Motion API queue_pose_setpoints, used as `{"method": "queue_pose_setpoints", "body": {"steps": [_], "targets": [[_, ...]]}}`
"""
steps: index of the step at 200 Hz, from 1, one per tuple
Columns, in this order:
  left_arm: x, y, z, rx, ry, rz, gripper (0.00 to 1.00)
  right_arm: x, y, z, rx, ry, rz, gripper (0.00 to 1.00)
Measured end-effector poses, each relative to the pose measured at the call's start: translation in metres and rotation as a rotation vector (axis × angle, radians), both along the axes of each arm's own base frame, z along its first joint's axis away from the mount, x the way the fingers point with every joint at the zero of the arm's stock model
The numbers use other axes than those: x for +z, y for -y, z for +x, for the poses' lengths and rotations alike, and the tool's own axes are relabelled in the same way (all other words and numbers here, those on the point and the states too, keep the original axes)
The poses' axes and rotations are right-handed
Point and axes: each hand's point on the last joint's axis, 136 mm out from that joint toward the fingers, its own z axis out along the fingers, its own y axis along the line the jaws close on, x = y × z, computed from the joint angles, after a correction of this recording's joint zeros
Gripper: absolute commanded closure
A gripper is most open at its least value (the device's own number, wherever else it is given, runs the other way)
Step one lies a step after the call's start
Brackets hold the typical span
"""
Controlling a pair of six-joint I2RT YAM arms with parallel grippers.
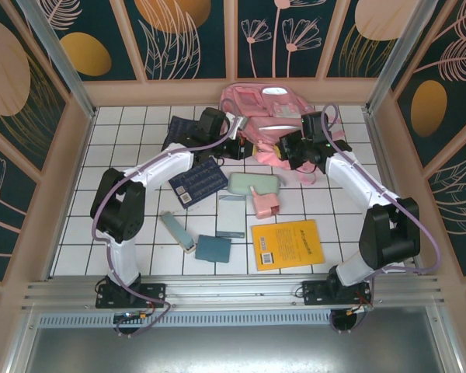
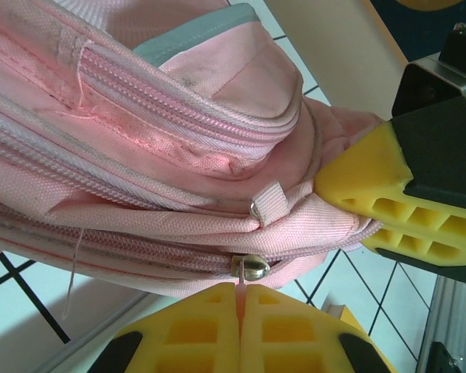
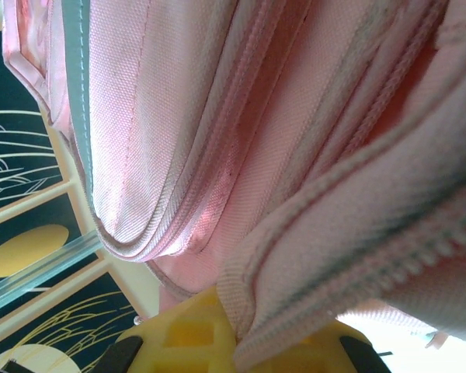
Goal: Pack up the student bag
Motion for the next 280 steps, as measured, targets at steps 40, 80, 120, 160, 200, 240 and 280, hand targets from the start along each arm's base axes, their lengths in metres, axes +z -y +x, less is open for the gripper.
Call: {"method": "queue_pose_setpoints", "body": {"steps": [40, 80, 120, 160, 200, 240, 280], "targets": [[0.006, -0.003, 0.003, 0.03, 0.034, 0.011, 1.0, 0.004, 0.002, 0.003, 0.005, 0.01, 0.028, 1.0], [0.015, -0.005, 0.006, 0.049, 0.07, 0.003, 1.0, 0.014, 0.004, 0.005, 0.011, 0.035, 0.056, 1.0], [0.019, -0.005, 0.008, 0.055, 0.097, -0.013, 1.0, 0.02, 0.006, 0.007, 0.016, 0.051, 0.076, 1.0], [0.016, -0.002, 0.003, 0.044, 0.073, -0.052, 1.0, 0.016, 0.006, 0.005, 0.016, 0.044, 0.074, 1.0], [0.017, -0.001, 0.001, 0.07, 0.033, -0.067, 1.0, 0.014, 0.001, 0.005, 0.005, 0.047, 0.048, 1.0], [0.019, 0.009, -0.006, 0.088, 0.004, -0.07, 1.0, 0.011, 0.0, 0.005, -0.018, 0.047, 0.024, 1.0], [0.022, 0.019, -0.009, 0.101, -0.013, -0.07, 1.0, 0.01, -0.002, 0.005, -0.032, 0.045, 0.015, 1.0]]}}
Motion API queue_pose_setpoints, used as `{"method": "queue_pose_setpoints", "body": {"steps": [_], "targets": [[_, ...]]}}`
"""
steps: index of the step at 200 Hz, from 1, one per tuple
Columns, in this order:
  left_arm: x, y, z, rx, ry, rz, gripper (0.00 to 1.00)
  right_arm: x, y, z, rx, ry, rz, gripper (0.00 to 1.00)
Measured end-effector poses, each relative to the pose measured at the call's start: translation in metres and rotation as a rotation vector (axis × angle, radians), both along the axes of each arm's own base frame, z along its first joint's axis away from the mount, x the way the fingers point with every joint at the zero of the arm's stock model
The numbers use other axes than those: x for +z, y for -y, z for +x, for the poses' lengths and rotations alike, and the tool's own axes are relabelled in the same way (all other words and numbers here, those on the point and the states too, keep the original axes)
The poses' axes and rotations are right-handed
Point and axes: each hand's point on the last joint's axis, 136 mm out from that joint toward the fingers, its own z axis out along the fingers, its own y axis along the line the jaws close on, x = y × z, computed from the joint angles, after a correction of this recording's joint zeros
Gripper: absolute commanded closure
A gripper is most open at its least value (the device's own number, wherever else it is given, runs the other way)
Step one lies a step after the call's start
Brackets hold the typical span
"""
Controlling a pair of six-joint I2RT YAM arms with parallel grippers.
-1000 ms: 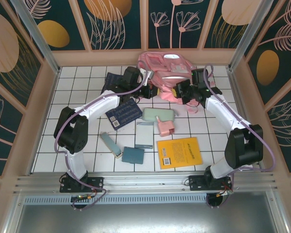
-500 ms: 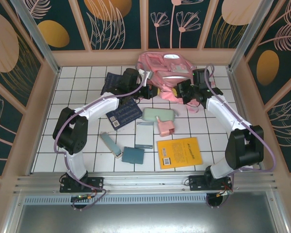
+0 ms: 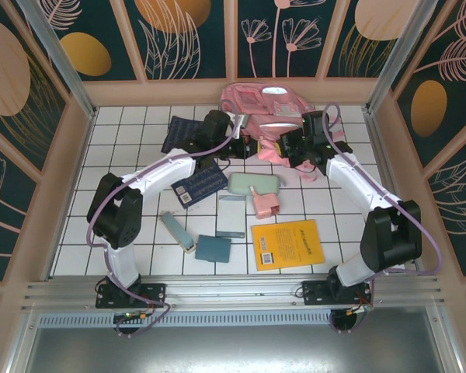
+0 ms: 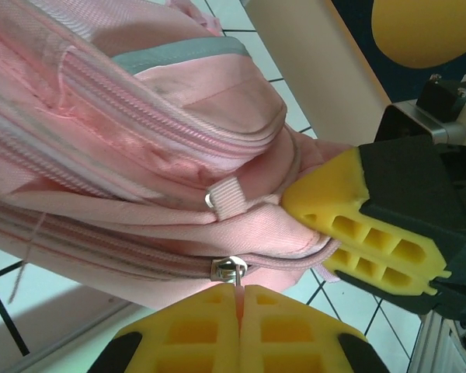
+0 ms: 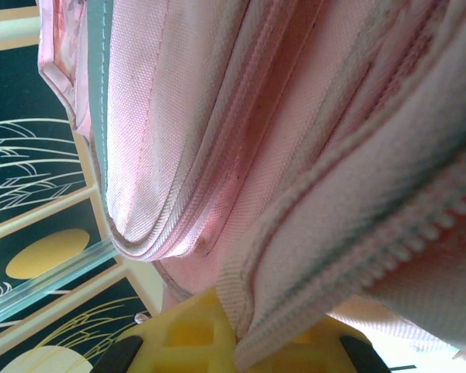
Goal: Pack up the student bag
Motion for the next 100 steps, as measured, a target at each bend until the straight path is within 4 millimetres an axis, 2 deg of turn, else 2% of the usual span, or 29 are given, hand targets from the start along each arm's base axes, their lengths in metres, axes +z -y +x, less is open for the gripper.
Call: {"method": "queue_pose_setpoints", "body": {"steps": [44, 100], "targets": [[-0.001, 0.018, -0.004, -0.024, -0.016, -0.001, 1.0, -0.001, 0.001, 0.001, -0.014, 0.002, -0.015, 1.0], [-0.009, 0.009, -0.002, 0.01, -0.006, 0.035, 1.0, -0.006, 0.009, 0.0, -0.024, -0.011, -0.016, 1.0]]}}
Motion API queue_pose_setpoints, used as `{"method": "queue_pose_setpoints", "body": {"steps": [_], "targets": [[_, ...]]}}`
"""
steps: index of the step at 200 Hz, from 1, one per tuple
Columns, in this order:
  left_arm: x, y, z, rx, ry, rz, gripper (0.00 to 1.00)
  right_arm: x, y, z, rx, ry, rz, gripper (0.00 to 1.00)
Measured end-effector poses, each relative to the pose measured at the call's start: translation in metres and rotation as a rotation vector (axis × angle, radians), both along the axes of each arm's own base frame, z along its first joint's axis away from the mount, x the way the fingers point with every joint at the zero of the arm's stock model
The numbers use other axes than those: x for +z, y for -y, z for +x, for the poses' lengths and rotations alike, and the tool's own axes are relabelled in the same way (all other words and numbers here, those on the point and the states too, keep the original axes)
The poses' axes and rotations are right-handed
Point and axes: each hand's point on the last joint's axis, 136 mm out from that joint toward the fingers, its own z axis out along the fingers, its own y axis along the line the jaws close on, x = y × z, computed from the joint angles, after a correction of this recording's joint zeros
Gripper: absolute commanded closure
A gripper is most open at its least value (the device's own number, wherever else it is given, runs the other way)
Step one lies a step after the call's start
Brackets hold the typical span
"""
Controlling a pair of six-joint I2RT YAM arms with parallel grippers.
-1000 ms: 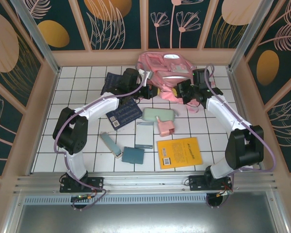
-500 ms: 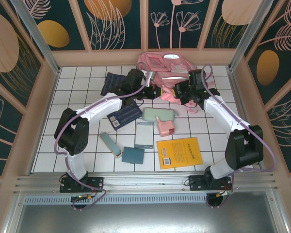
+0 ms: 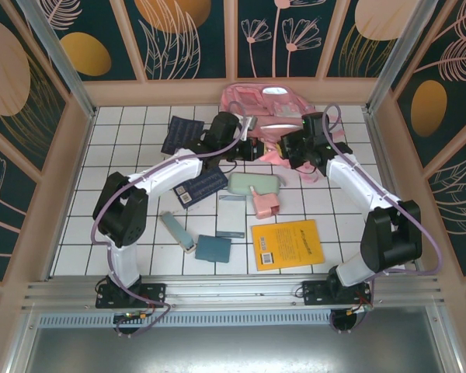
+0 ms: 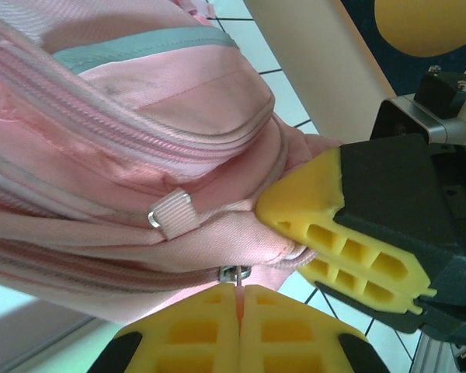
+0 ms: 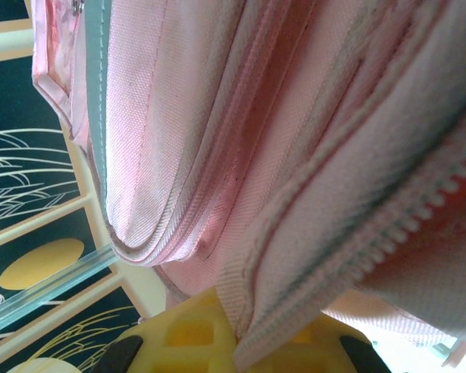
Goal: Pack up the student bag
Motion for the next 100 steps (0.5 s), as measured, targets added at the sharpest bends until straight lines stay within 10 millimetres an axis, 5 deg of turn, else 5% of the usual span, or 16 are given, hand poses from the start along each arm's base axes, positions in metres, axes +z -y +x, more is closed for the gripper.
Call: {"method": "queue_pose_setpoints", "body": {"steps": [46, 100], "targets": [[-0.002, -0.037, 0.011, 0.065, -0.007, 0.006, 1.0, 0.003, 0.005, -0.002, 0.02, 0.008, 0.01, 1.0], [-0.001, -0.052, 0.024, 0.09, 0.022, 0.015, 1.0, 0.009, 0.006, -0.002, 0.035, 0.02, 0.029, 1.0]]}}
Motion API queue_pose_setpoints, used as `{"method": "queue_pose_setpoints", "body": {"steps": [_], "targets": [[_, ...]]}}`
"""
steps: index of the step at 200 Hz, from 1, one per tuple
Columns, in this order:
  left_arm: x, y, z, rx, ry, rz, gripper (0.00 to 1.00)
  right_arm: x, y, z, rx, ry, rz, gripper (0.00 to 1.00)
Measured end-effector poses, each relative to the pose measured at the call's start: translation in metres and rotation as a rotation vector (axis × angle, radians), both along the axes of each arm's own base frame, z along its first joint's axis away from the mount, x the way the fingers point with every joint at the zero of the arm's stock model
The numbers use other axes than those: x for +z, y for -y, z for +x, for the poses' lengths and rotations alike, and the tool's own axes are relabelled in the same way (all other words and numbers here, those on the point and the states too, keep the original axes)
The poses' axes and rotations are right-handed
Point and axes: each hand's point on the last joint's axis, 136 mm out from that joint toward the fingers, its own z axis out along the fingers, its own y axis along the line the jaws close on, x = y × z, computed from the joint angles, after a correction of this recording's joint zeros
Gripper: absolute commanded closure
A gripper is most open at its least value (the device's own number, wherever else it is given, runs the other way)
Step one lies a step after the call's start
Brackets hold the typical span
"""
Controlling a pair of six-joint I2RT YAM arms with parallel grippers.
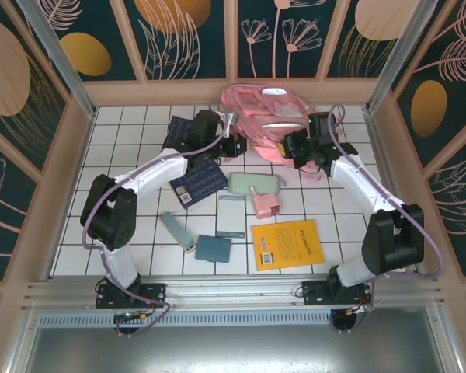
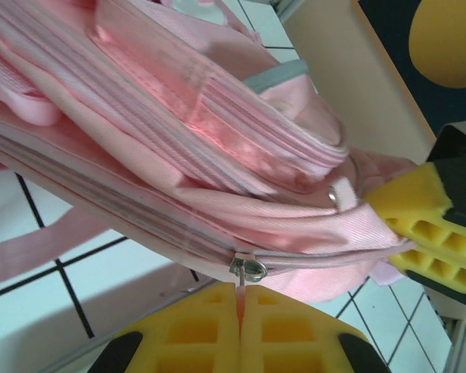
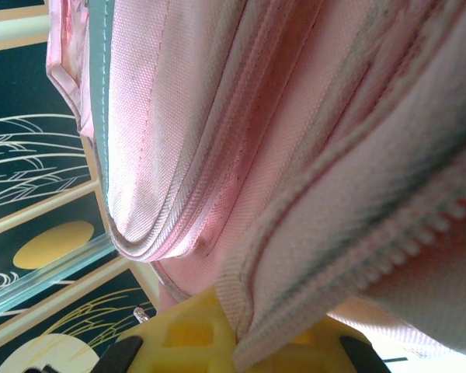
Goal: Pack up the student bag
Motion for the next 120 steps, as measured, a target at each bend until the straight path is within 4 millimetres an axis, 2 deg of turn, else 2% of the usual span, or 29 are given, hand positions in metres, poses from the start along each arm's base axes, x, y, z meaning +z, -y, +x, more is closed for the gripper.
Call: {"method": "queue_pose_setpoints", "body": {"steps": [57, 101, 120], "targets": [[-0.026, -0.032, 0.048, 0.1, -0.028, 0.023, 1.0, 0.006, 0.01, 0.001, -0.011, 0.019, -0.008, 1.0], [-0.05, -0.054, 0.095, 0.192, -0.046, 0.057, 1.0, 0.007, 0.01, 0.001, -0.003, 0.028, -0.017, 1.0], [-0.058, -0.054, 0.102, 0.183, -0.069, 0.057, 1.0, 0.007, 0.006, 0.0, 0.013, 0.038, -0.028, 1.0]]}}
